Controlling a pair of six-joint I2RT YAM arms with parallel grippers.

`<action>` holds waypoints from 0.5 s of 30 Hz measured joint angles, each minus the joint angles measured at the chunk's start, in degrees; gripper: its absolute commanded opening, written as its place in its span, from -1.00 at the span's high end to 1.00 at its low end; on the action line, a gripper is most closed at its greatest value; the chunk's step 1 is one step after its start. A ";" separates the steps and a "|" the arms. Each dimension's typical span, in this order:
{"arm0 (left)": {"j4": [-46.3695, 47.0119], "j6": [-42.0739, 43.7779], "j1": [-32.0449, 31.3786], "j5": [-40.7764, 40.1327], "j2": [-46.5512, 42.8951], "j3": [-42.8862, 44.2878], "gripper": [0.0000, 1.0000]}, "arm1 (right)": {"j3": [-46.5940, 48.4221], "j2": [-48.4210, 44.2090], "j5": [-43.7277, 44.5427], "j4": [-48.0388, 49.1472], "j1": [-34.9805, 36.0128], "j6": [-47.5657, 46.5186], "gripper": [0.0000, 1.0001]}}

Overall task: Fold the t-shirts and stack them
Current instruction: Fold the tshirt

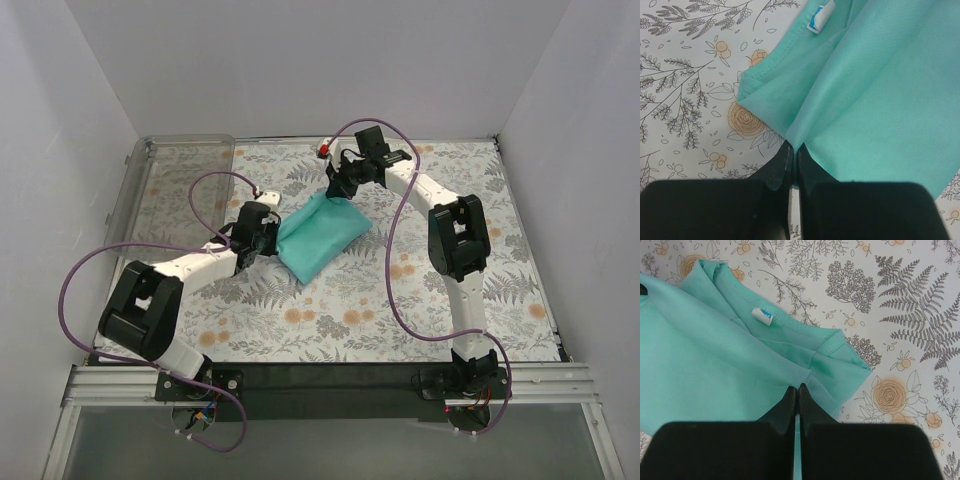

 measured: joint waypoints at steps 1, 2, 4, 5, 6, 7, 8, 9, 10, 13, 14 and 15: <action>0.13 0.04 0.02 -0.04 0.11 0.00 1.00 | 0.00 0.02 0.09 0.22 0.02 0.17 0.97; 0.20 0.07 0.04 -0.04 0.20 0.00 1.00 | 0.00 0.02 0.22 0.39 0.04 0.33 0.97; 0.44 0.22 0.07 -0.07 0.63 0.02 1.00 | 0.00 0.02 0.44 0.63 0.11 0.61 0.97; 0.48 0.26 0.09 -0.13 1.03 0.13 1.00 | 0.00 0.02 0.48 0.68 0.15 0.85 0.97; 0.50 0.33 0.11 -0.15 1.51 0.24 1.00 | 0.00 0.02 0.61 0.70 0.17 1.01 0.95; 0.55 0.37 0.13 -0.24 2.05 0.39 1.00 | 0.00 0.02 0.76 0.76 0.22 1.27 0.93; 0.59 0.44 0.15 -0.31 2.62 0.52 1.00 | -0.02 0.04 0.98 0.85 0.22 1.46 0.89; 0.61 0.46 0.20 -0.37 3.10 0.61 0.98 | -0.02 0.09 1.14 0.96 0.24 1.66 0.86; 0.61 0.46 0.26 -0.44 3.61 0.74 0.86 | -0.09 0.09 1.36 1.11 0.28 1.86 0.81; 0.46 1.03 0.33 -1.16 4.52 1.38 0.26 | -1.14 0.09 2.40 2.36 0.37 3.41 0.50; 0.37 0.79 0.35 -1.73 4.83 1.79 0.19 | -1.75 0.09 3.17 3.02 0.39 4.07 0.36; 0.24 0.70 0.37 -2.29 5.05 2.29 0.16 | -2.32 0.09 3.91 3.67 0.37 4.85 0.29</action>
